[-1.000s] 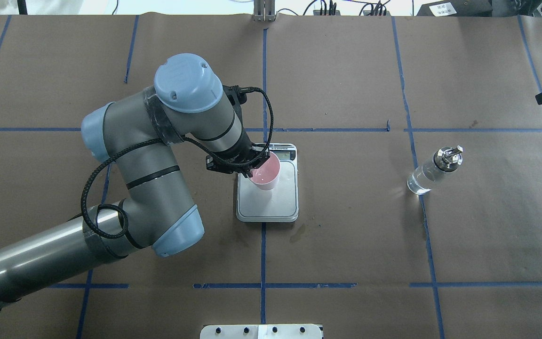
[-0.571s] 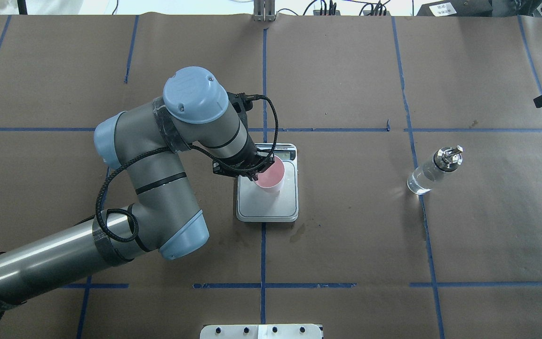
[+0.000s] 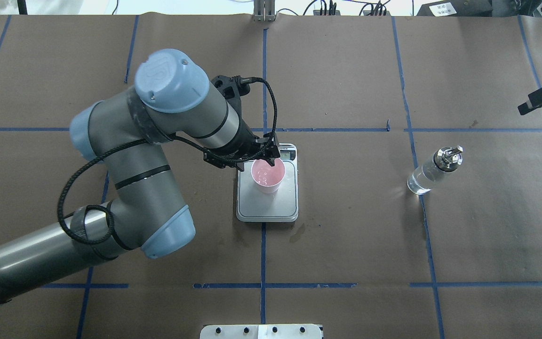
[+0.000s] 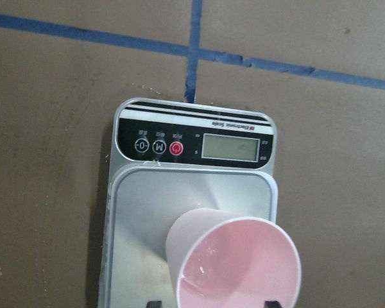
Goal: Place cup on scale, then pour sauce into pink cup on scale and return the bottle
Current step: 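Lift the left gripper away from the cup while the right gripper approaches the glass bottle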
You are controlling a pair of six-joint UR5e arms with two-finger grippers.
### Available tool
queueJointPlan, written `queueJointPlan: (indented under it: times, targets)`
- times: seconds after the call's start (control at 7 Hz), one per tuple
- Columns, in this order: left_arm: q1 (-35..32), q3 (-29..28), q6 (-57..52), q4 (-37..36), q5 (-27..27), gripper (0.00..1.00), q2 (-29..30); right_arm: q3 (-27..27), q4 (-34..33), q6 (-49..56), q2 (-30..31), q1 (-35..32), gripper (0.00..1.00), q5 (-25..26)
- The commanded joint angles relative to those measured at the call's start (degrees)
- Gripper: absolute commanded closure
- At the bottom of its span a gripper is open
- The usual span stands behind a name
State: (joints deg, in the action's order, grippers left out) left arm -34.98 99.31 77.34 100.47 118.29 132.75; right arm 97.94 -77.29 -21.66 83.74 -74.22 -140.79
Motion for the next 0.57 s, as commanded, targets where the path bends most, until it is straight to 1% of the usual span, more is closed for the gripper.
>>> queueJointPlan:
  times: [0.0,0.14,0.29,0.43]
  targets:
    - [-4.5,4.6,-0.5,0.3,2.5,0.24,-2.5,7.5,-0.1,-11.1,-0.7,3.5,0.00,1.5]
    - [-4.6,4.7,-0.6,0.4,2.5,0.24,-3.2,12.3,-0.1,-17.4,-0.8,6.9,0.00,3.0]
    - [-4.6,4.7,-0.6,0.9,2.5,0.24,-3.5,18.0,-0.1,-26.6,-0.2,10.9,0.00,7.8]
    - [-4.7,5.8,-0.7,1.0,2.5,0.24,-5.0,22.0,-0.2,-29.8,0.6,14.8,0.00,10.6]
